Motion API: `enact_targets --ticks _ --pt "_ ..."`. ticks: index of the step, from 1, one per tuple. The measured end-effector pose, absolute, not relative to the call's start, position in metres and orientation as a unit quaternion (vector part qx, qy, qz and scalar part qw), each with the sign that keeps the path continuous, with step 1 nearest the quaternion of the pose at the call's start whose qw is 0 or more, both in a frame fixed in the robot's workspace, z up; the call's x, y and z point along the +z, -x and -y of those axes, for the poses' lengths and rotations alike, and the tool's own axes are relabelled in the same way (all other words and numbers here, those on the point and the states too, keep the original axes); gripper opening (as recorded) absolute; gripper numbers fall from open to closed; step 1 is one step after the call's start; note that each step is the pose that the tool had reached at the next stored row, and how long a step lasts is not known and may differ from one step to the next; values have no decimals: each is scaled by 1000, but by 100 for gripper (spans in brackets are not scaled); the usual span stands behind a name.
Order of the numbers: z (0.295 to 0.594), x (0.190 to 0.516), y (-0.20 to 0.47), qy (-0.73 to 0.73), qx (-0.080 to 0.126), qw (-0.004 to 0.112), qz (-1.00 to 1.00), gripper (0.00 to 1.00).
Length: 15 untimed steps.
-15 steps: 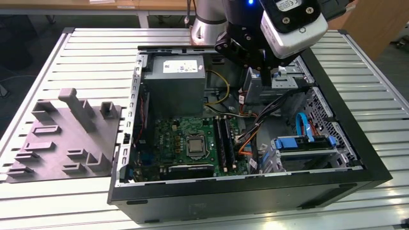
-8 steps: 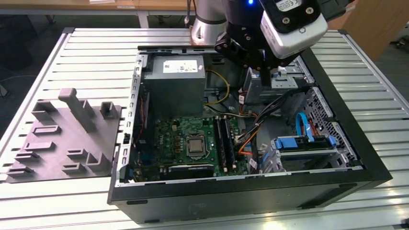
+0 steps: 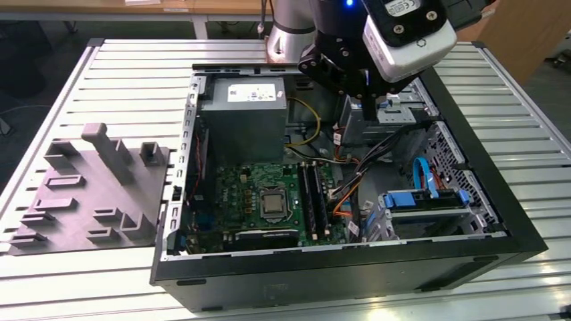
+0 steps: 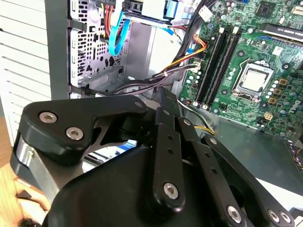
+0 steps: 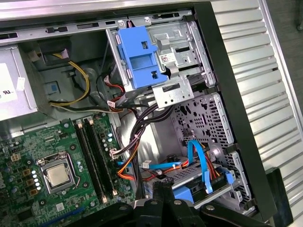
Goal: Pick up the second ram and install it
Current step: 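Press down the second ram until it locks into place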
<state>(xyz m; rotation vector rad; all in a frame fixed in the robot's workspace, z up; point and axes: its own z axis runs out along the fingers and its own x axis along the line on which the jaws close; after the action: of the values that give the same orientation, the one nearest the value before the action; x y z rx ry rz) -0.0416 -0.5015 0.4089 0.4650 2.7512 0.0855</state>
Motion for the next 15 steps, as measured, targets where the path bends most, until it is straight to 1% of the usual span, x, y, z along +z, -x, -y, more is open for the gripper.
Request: enact_targets --ticks 5,10,14,15 --pt "501 409 42 -164 30 174 -971 10" --pt "501 409 42 -164 29 168 -972 10" --pt "501 409 42 -164 29 167 -972 10" --pt "501 408 42 -164 28 162 -973 10"
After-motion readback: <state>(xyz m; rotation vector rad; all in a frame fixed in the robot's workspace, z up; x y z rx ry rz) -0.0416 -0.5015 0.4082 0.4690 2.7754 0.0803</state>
